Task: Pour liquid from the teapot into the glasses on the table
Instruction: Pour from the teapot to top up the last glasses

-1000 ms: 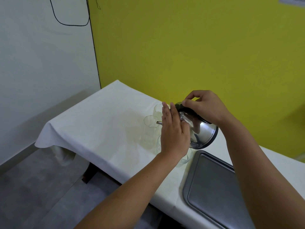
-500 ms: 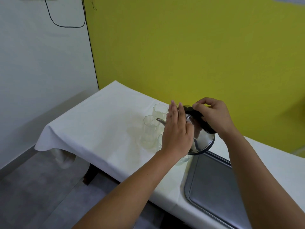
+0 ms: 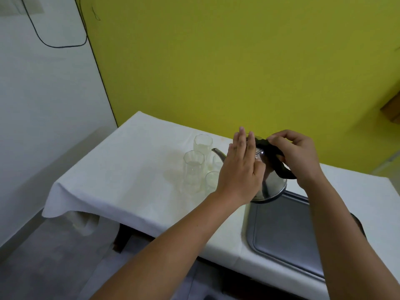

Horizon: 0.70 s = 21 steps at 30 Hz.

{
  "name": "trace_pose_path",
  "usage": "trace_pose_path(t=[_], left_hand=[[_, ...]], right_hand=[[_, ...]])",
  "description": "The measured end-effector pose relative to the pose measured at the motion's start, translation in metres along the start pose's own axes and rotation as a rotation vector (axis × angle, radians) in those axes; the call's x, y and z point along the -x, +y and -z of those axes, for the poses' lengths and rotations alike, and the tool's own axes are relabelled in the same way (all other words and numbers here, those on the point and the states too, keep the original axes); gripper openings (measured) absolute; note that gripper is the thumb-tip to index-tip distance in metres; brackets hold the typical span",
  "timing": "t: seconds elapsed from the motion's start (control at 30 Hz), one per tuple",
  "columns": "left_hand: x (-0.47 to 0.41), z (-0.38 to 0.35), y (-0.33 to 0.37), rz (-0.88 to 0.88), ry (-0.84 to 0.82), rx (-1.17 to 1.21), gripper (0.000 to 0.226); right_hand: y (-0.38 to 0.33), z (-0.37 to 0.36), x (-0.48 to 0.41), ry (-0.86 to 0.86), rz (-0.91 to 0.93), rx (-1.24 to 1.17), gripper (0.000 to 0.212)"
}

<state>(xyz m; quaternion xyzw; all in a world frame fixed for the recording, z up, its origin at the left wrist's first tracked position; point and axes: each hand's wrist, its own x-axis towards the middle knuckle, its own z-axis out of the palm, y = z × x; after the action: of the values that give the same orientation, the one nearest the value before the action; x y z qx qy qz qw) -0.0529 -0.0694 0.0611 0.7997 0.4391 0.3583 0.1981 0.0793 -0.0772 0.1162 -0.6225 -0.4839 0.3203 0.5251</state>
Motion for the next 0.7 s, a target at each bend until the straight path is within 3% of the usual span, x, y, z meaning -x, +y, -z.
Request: trace_pose_path(t=[0.2, 0.33, 0.7], left_hand=[[0.021, -0.003, 0.006, 0.124, -0.133, 0.236, 0.065], [0.034, -0.004, 0.001, 0.157, -0.159, 0.283, 0.062], [0.052, -0.004, -0.021, 0.2, -0.193, 0.405, 0.058]], right_hand=[[-0.007, 0.003, 0.01, 0.0, -0.011, 0.303, 0.014], [-0.006, -0.006, 0.021, -0.003, -0.028, 0.453, 0.024], [-0.006, -0.028, 0.038, 0.038, -0.05, 0.727, 0.014]])
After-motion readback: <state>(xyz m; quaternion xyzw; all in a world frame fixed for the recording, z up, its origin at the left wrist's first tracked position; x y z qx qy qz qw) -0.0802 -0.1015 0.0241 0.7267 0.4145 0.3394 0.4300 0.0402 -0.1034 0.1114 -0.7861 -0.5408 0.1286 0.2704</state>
